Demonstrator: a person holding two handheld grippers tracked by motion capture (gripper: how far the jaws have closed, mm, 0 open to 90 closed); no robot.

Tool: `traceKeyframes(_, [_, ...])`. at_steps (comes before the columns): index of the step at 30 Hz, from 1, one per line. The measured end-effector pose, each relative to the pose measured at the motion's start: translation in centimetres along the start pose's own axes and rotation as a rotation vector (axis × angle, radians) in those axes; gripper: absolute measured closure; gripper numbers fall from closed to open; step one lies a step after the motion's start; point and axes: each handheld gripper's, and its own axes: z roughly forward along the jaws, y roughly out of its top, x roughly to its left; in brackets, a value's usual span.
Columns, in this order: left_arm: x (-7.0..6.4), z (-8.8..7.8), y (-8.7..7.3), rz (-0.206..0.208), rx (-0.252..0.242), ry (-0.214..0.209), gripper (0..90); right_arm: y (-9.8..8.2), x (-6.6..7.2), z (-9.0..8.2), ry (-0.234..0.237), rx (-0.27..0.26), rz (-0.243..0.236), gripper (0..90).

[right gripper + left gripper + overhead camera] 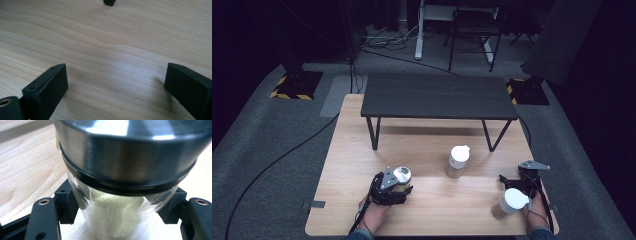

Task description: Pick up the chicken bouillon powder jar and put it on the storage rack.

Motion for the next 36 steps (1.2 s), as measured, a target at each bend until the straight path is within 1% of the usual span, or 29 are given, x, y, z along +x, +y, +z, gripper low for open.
traceKeyframes(3, [-0.1, -0.1, 0.3, 0.0, -0.004, 0.0, 30.9, 0.0, 0.0, 0.0, 0.0, 0.0, 0.0, 4.8])
traceKeyframes(6, [-0.3, -0.5, 1.2, 0.011, -0.008, 0.005, 30.9, 0.0, 0.0, 0.0, 0.0, 0.0, 0.0, 4.8])
traceKeyframes(7, [-0.3, -0.5, 1.2, 0.011, -0.008, 0.005, 30.9, 0.0, 0.0, 0.0, 0.0, 0.0, 0.0, 4.8])
traceKeyframes(9, [-0.4, -0.7, 1.7, 0.016, -0.01, 0.011, 30.9, 0.0, 0.0, 0.0, 0.0, 0.0, 0.0, 4.7])
traceKeyframes(10, [-0.4, -1.0, 2.2, 0.017, -0.012, 0.013, 30.9, 0.0, 0.0, 0.0, 0.0, 0.0, 0.0, 4.7])
traceKeyframes(11, [-0.4, -1.0, 2.2, 0.017, -0.012, 0.013, 31.0, 0.0, 0.0, 0.0, 0.0, 0.0, 0.0, 4.7])
traceKeyframes(15, [-0.3, -1.6, 3.4, 0.026, -0.023, 0.021, 30.9, 0.0, 0.0, 0.0, 0.0, 0.0, 0.0, 4.7])
traceKeyframes(16, [-0.2, -2.0, 4.0, 0.028, -0.032, 0.026, 30.9, 0.0, 0.0, 0.0, 0.0, 0.0, 0.0, 4.7])
traceKeyframes(17, [-0.2, -2.0, 4.0, 0.028, -0.032, 0.026, 30.9, 0.0, 0.0, 0.0, 0.0, 0.0, 0.0, 4.7])
traceKeyframes(20, [0.0, -2.7, 4.9, 0.03, -0.049, 0.039, 30.9, 0.0, 0.0, 0.0, 0.0, 0.0, 0.0, 4.7])
traceKeyframes(22, [-0.1, -3.2, 5.5, 0.024, -0.058, 0.05, 30.9, 0.0, 0.0, 0.0, 0.0, 0.0, 0.0, 4.7])
traceKeyframes(23, [-0.1, -3.7, 6.0, 0.022, -0.072, 0.059, 30.9, 0.0, 0.0, 0.0, 0.0, 0.0, 0.0, 4.7])
traceKeyframes(24, [-0.1, -3.7, 6.0, 0.022, -0.072, 0.059, 30.9, 0.0, 0.0, 0.0, 0.0, 0.0, 0.0, 4.7])
traceKeyframes(33, [0.5, -5.1, 8.9, 0.037, -0.111, 0.079, 30.9, 0.0, 0.0, 0.0, 0.0, 0.0, 0.0, 4.7])
traceKeyframes(36, [0.9, -5.4, 9.9, 0.036, -0.123, 0.075, 30.9, 0.0, 0.0, 0.0, 0.0, 0.0, 0.0, 4.7])
